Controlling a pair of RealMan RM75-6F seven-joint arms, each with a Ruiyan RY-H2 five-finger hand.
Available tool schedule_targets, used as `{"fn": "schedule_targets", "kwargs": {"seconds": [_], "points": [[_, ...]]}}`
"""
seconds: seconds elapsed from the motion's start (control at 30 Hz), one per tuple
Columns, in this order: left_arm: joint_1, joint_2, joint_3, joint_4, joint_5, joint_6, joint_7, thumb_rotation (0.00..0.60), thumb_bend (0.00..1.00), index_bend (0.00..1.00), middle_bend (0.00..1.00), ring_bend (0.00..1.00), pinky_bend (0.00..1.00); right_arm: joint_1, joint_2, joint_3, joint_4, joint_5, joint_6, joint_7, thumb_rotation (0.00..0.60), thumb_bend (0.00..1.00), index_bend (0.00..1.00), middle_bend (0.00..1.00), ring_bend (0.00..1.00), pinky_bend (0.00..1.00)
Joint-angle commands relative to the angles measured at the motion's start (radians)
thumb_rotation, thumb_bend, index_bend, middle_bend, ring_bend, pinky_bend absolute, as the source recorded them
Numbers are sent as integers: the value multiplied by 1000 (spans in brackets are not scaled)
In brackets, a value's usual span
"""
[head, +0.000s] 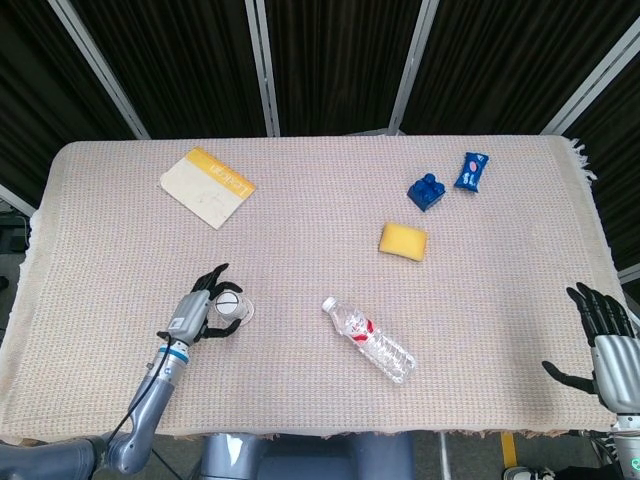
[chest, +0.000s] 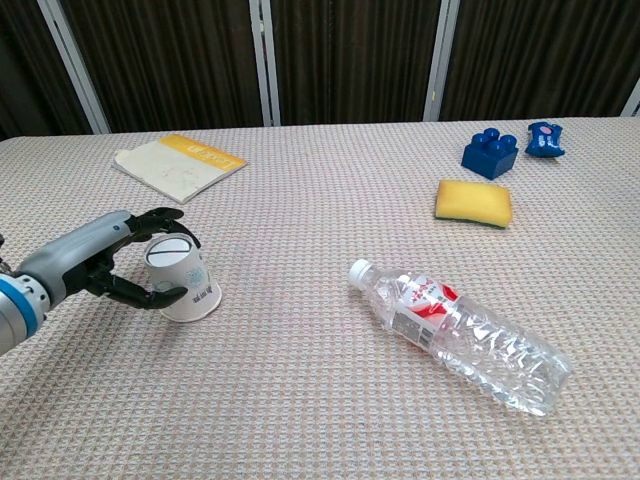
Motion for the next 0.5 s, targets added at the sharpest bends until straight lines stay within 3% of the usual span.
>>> {"fn": "schedule_targets", "kwargs": {"seconds": [0.03, 0.13, 0.27, 0.5], "points": [[22, 32, 18, -3, 29, 8, -5, 600, 247, 44, 0, 0, 0, 0, 1, -2, -1, -1, -3, -1, 600, 45, 0, 0, 0, 0], [39, 65, 17, -21, 47, 19, -23, 600, 243, 0, 0, 0, 0, -1, 0, -2, 0, 0, 0, -7, 600, 44, 0, 0, 0, 0], [81, 133, 20, -51, 124, 125, -11, 600, 225, 0, 0, 0, 0, 2, -4, -3, 3, 3, -7, -15, 600, 44, 0, 0, 0, 0], [186, 262, 80, -119, 209, 324, 266, 600, 175, 0, 0, 0, 0, 6, -7, -9, -7, 13, -29, -47, 600, 45, 1, 0, 0, 0]]}}
